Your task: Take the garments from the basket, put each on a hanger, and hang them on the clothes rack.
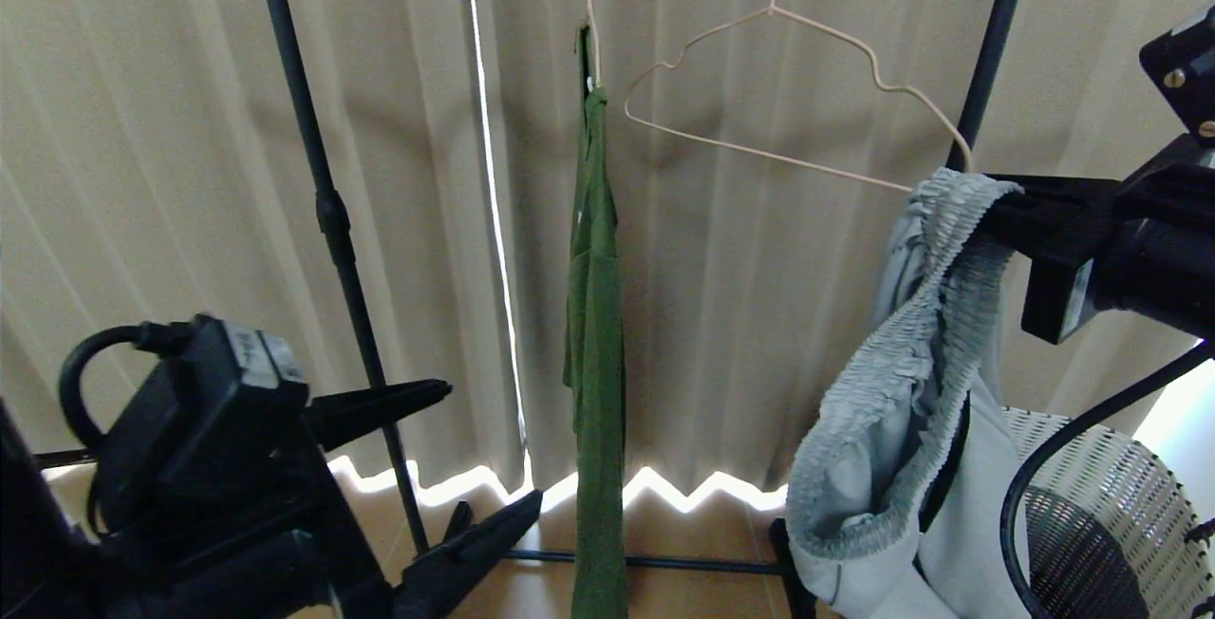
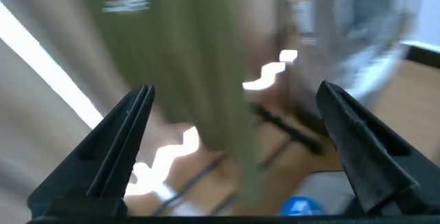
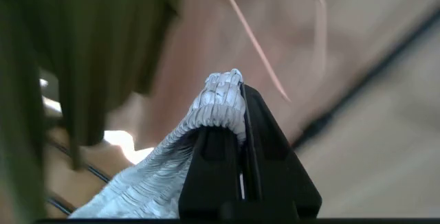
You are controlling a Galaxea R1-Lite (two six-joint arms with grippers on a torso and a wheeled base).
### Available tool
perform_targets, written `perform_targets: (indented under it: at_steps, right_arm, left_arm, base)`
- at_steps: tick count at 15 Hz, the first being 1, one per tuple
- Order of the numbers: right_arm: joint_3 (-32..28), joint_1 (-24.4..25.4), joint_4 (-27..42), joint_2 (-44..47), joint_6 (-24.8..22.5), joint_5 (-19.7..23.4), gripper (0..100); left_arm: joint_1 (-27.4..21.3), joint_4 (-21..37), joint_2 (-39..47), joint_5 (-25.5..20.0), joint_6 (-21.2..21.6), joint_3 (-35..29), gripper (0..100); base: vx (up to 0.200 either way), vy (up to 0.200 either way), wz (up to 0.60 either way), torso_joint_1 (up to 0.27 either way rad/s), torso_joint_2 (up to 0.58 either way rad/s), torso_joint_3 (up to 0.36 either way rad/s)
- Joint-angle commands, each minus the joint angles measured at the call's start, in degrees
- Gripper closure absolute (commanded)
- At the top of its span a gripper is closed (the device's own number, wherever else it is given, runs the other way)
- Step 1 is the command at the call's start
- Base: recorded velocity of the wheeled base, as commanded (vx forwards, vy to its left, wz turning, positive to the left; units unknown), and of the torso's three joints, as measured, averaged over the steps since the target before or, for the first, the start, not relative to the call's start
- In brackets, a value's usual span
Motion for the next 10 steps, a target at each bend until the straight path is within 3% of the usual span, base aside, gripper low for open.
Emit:
perform_targets:
  at_steps: [1,5,10]
  right_arm:
    - [-2.5,5.3,-0.2,1.6,2.8,0.2,100]
    - [-3.5,8.6,-0.3,2.0,4.1,0.8,100]
    - [-4.3,12.4,-2.3,1.9,4.1,1.7,100]
  left_arm:
    - [-7.4,-0.1,10.0,1.5,-9.0,-7.5,0]
    - [-11.5,-0.2,17.8,6.9,-16.8,-14.0,0]
    - [-13.0,-0.3,25.9,9.3,-18.5,-16.3,0]
  base:
    - [0.000,0.000,0.00,0.000,0.00,0.000]
    - [0.000,0.000,0.00,0.000,0.00,0.000]
    - [0.000,0.000,0.00,0.000,0.00,0.000]
